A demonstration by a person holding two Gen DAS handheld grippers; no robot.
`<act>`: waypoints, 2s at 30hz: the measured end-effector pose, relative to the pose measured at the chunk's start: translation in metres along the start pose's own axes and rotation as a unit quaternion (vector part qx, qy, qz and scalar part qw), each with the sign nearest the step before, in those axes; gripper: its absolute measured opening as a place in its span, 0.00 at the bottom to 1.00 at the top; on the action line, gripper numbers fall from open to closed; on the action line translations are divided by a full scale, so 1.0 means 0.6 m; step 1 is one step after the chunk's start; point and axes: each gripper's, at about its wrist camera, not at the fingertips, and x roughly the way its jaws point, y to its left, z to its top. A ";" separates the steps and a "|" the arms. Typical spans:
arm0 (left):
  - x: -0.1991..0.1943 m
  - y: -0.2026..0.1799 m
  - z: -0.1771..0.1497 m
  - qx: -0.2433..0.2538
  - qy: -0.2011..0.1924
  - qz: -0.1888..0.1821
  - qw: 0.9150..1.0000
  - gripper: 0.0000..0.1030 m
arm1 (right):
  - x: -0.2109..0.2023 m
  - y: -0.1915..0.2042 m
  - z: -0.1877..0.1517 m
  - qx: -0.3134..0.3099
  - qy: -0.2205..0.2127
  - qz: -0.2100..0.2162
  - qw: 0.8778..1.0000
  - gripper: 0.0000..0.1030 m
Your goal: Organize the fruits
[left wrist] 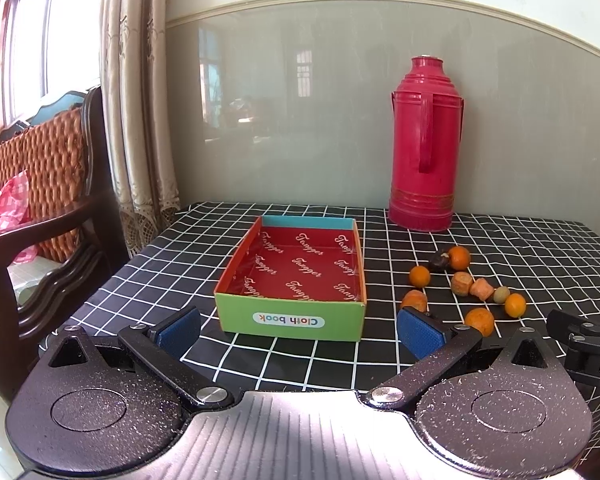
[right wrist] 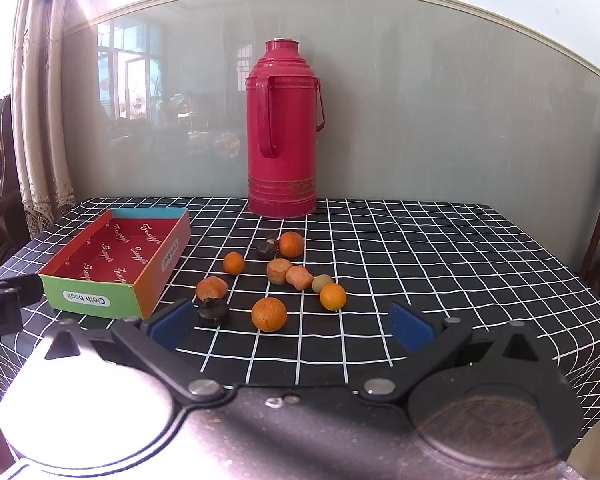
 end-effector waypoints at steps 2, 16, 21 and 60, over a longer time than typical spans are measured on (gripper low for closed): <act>-0.001 0.001 0.000 -0.001 -0.001 0.001 1.000 1.00 | -0.001 -0.001 0.000 0.000 0.000 0.000 1.000 0.94; -0.002 0.000 0.000 0.000 -0.001 0.001 1.000 1.00 | -0.002 0.002 -0.001 0.000 0.000 -0.001 1.000 0.94; -0.002 0.000 0.000 0.001 -0.002 0.000 1.000 1.00 | -0.002 0.001 -0.001 0.001 0.000 -0.001 1.000 0.94; 0.126 -0.236 -0.033 0.248 -0.037 -0.133 0.959 1.00 | 0.068 -0.149 -0.044 0.090 -0.041 -0.147 0.984 0.95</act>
